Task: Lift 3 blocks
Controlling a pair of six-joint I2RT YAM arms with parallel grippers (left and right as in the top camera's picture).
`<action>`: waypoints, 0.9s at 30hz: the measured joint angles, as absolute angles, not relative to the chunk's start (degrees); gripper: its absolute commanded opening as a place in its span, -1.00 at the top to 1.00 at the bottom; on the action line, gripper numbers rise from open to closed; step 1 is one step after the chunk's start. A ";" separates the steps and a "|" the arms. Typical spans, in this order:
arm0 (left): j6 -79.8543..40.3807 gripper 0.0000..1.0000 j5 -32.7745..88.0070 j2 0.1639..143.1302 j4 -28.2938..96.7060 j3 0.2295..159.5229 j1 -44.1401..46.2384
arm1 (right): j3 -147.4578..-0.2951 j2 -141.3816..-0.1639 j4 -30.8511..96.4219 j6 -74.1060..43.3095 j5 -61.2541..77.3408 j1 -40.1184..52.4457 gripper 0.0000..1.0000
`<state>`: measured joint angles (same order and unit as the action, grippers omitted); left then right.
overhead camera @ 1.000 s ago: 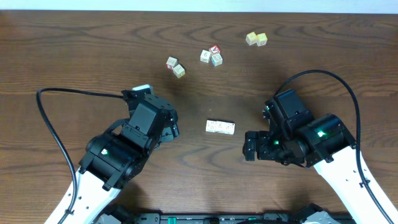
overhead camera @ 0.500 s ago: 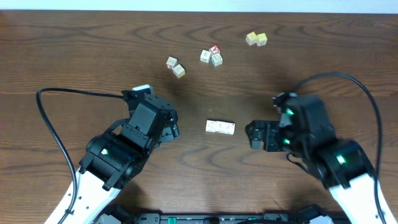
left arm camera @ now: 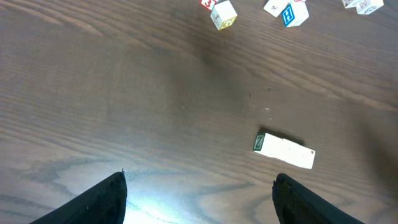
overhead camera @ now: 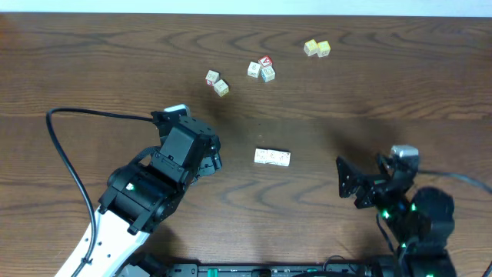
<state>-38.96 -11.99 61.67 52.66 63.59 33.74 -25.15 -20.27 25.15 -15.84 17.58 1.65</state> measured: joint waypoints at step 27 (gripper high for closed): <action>-38.96 -0.51 -11.99 61.71 52.66 63.59 33.74 | -0.40 -0.80 0.01 -15.46 9.74 -0.10 -0.98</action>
